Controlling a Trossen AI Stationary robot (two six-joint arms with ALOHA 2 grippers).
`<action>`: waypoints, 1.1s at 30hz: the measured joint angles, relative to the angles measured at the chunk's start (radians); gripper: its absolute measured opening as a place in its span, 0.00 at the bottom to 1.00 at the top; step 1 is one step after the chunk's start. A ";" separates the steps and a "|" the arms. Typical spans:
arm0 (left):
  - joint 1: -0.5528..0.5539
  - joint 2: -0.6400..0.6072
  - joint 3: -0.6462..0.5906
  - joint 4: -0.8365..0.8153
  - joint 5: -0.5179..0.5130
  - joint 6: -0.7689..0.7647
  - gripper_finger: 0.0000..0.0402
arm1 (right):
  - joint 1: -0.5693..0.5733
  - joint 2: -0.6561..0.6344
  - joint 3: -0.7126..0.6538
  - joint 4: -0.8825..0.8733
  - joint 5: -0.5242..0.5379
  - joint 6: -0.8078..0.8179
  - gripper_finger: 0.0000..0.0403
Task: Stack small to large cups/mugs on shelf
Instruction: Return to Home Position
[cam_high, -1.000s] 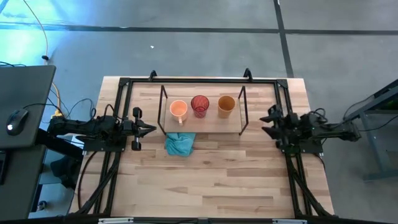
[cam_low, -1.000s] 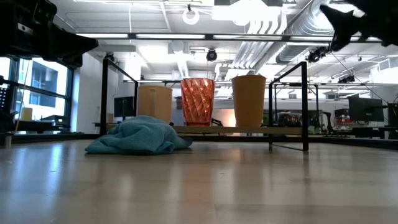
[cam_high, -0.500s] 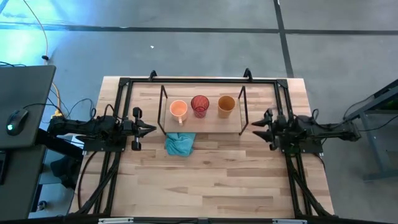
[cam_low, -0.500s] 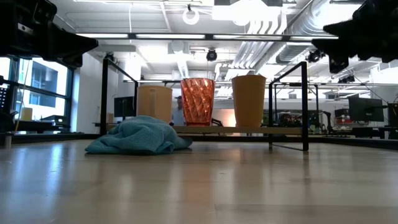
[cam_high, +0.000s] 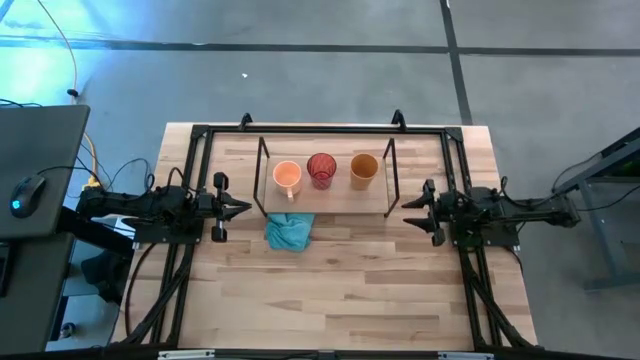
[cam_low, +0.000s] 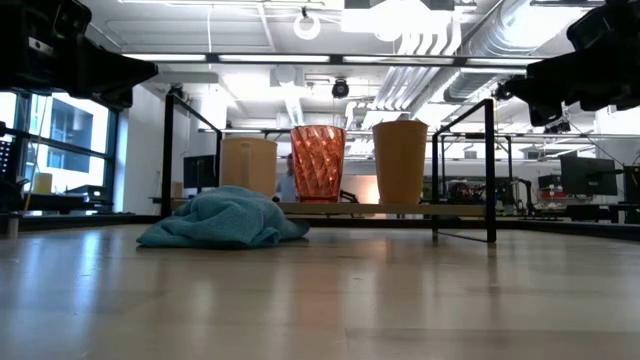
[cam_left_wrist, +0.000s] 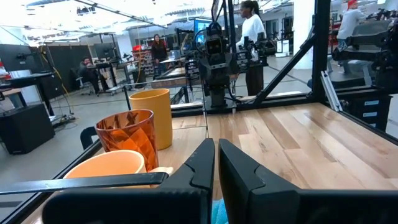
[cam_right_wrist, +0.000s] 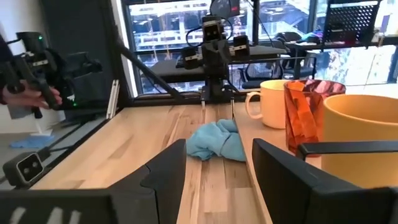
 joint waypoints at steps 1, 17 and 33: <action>0.000 0.000 0.000 0.000 0.000 0.000 0.03 | 0.000 0.000 0.000 0.000 -0.002 -0.004 0.44; 0.000 0.000 0.000 0.000 0.000 0.000 0.03 | 0.000 0.000 0.001 -0.002 -0.026 -0.006 0.44; 0.000 0.000 0.000 0.000 0.000 0.000 0.03 | 0.000 0.000 0.001 -0.003 -0.028 -0.004 0.44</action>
